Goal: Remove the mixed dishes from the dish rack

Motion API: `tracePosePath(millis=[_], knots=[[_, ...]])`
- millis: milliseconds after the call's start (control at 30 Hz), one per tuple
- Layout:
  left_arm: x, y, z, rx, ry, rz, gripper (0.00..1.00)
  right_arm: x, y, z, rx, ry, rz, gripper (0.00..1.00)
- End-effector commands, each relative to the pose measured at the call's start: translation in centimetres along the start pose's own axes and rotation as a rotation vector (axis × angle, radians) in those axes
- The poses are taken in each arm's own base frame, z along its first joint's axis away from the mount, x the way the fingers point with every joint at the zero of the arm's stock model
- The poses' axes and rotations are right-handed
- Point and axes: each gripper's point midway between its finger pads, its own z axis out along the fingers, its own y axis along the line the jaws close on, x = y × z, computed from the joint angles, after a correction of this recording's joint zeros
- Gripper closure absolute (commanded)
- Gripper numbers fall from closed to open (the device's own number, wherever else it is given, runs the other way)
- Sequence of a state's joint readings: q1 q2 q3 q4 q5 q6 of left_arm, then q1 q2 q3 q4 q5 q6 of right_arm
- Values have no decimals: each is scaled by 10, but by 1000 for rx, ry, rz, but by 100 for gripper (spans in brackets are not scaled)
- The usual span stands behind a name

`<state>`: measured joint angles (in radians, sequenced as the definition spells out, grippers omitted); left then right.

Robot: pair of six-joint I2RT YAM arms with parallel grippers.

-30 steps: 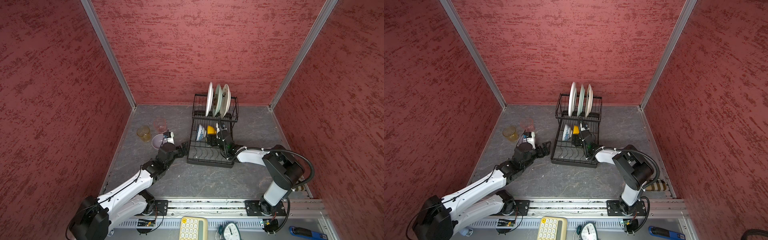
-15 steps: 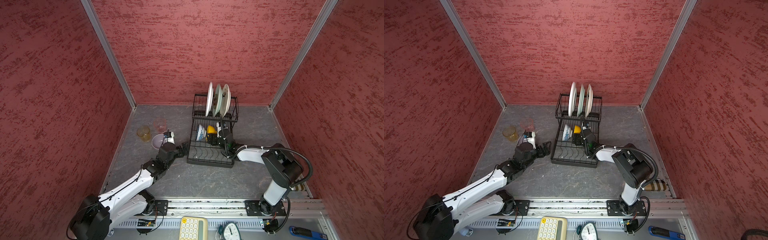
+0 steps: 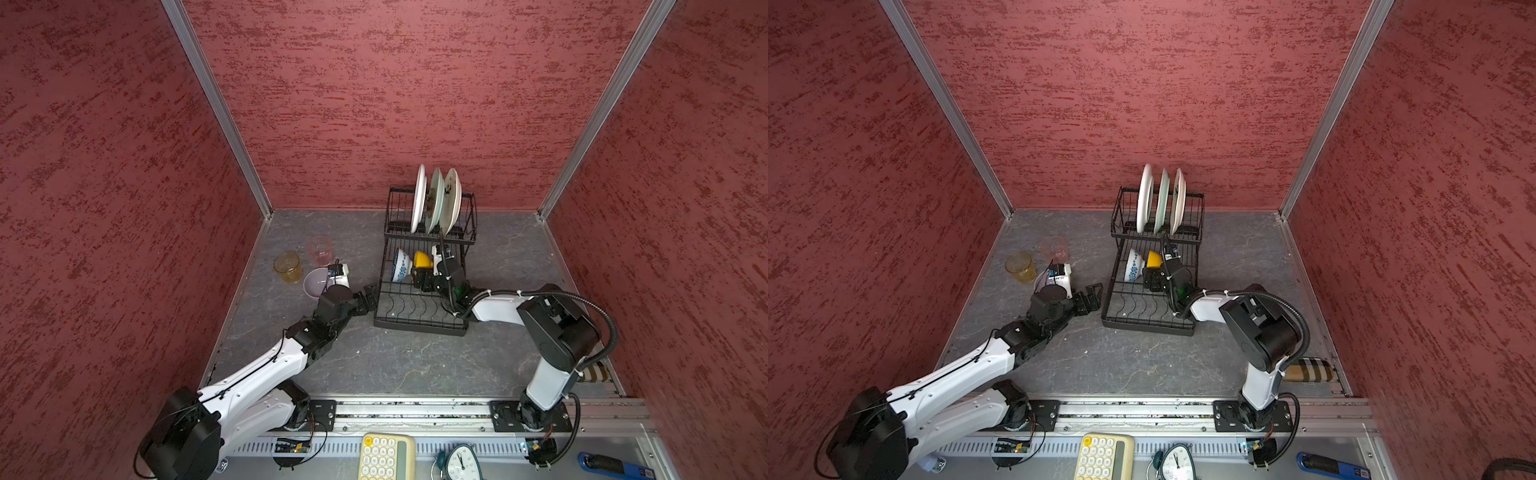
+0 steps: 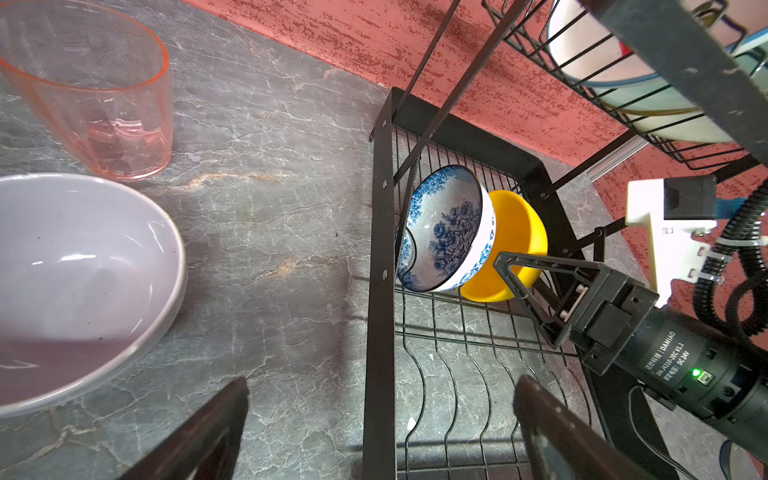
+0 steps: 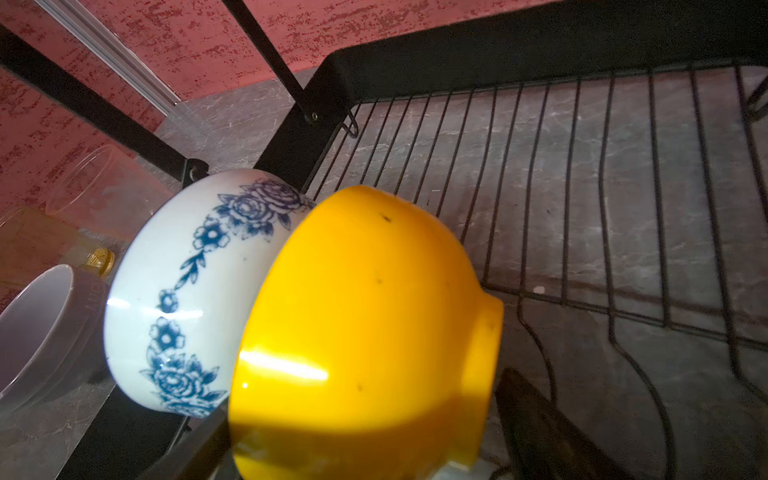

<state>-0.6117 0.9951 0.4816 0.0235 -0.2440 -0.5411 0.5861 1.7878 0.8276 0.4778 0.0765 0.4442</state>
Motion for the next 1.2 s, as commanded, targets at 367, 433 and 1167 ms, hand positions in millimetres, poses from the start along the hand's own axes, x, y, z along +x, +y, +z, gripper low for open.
tracePosePath(millis=[367, 433, 1167], knots=[[0, 0, 3, -9, 5, 22, 1, -17, 6, 7, -28, -62, -33, 23], [0, 0, 3, -8, 6, 22, 0, -18, 5, 5, -21, -67, -41, 26], [2, -1, 6, -8, 15, 22, 1, -27, 4, -7, 35, -105, -124, 34]])
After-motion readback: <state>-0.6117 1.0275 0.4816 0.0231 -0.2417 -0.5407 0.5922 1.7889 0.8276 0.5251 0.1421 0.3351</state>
